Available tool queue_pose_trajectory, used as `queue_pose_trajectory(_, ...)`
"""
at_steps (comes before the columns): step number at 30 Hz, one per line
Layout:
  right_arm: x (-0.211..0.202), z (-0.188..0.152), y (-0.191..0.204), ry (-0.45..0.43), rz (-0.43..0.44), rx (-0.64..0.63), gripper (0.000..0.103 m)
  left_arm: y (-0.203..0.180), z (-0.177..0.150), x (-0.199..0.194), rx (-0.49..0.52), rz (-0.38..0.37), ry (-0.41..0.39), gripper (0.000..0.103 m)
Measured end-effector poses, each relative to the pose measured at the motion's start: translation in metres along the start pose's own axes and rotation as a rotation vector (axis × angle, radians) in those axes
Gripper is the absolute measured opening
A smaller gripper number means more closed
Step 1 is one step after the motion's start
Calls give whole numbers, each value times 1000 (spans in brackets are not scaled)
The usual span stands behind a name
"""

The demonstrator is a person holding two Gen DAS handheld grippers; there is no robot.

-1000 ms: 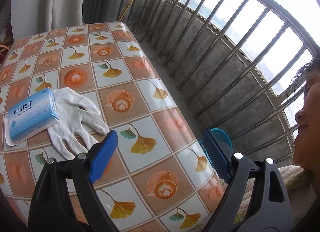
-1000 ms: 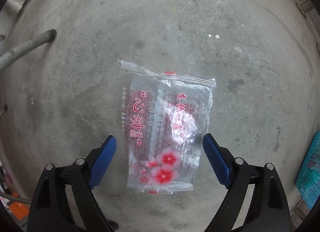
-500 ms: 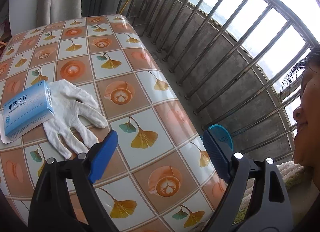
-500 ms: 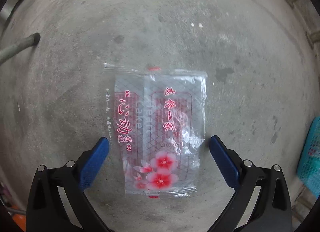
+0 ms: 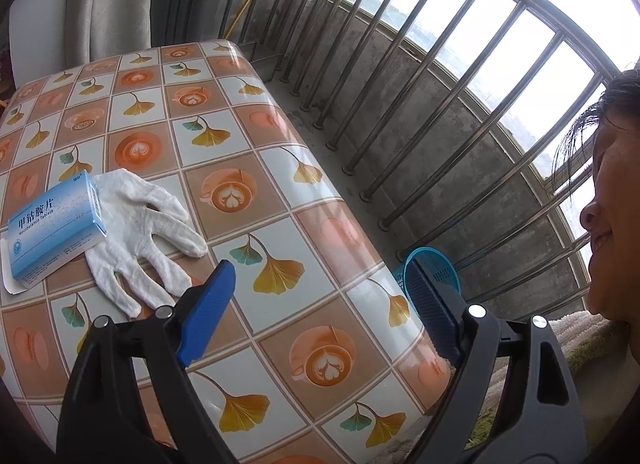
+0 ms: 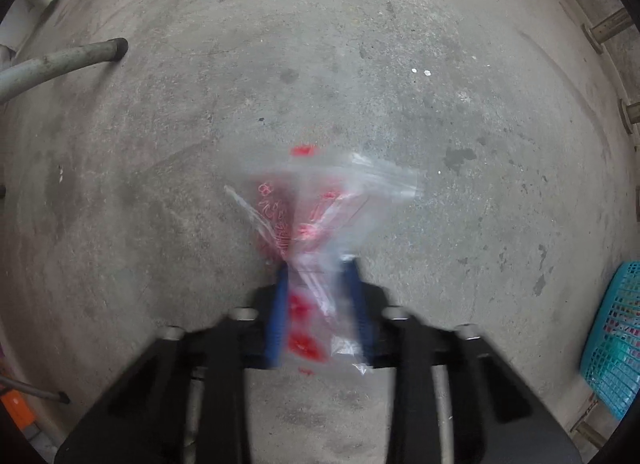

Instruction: Collect trash

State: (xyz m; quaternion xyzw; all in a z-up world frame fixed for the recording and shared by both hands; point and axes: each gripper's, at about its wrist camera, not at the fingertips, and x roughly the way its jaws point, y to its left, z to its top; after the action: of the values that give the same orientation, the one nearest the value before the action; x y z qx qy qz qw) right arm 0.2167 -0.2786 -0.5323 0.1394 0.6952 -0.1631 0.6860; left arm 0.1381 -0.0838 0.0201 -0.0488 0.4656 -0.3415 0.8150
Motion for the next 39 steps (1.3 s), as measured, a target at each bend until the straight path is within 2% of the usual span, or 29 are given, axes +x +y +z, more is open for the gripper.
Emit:
queue_pose_trajectory(4, -6, -16, 0, 5, 5, -34, 16, -4, -1, -1, 19, -22, -10, 82)
queue_pose_trajectory(6, -15, -28, -17, 4, 20, -12, 14, -5, -1, -3, 28, -45, -20, 82)
queue_pose_trajectory(8, -29, -38, -38, -26, 77, 49, 14, -6, -1, -6, 36, -65, -32, 82)
queue_pose_trajectory(10, -63, -55, -68, -93, 151, 129, 14, -5, -2, -7, 44, -82, -37, 82)
queue_pose_trajectory(13, -121, -89, -116, -206, 215, 222, 13, -4, -3, -4, 46, -100, -32, 82)
queue_pose_trajectory(15, -163, -97, -161, -286, 239, 266, 14, -4, -5, -2, 44, -128, -19, 82)
queue_pose_trajectory(18, -236, -128, -228, -448, 268, 325, 14, -3, -9, 0, 47, -168, -9, 82)
queue_pose_trajectory(20, -278, -155, -265, -550, 249, 369, 14, -2, -12, 3, 48, -189, -8, 82)
queue_pose_trajectory(22, -306, -182, -299, -593, 189, 443, 14, 0, -14, 6, 39, -205, -5, 82)
queue_pose_trajectory(24, -315, -206, -334, -587, 132, 530, 14, 1, -17, 9, 31, -227, -8, 82)
queue_pose_trajectory(26, -312, -227, -375, -535, 127, 647, 14, 2, -20, 8, 32, -235, -18, 82)
queue_pose_trajectory(27, -304, -234, -391, -518, 139, 701, 14, 3, -23, 7, 31, -236, -23, 82)
queue_pose_trajectory(29, -288, -243, -416, -473, 99, 774, 17, 7, -27, 4, 28, -235, -26, 82)
queue_pose_trajectory(30, -280, -247, -429, -470, 114, 807, 21, 9, -30, 1, 27, -227, -30, 82)
queue_pose_trajectory(32, -264, -253, -447, -431, 83, 863, 38, 16, -35, -7, 21, -214, -43, 82)
queue_pose_trajectory(33, -253, -253, -451, -415, 73, 878, 42, 20, -38, -11, 16, -199, -49, 82)
queue_pose_trajectory(34, -245, -253, -454, -400, 75, 900, 52, 25, -41, -16, 14, -165, -56, 83)
queue_pose_trajectory(37, -236, -256, -460, -387, 80, 948, 62, 38, -51, -28, 12, -66, -74, 83)
queue_pose_trajectory(39, -243, -257, -459, -406, 61, 953, 71, 49, -58, -36, -5, -41, -84, 83)
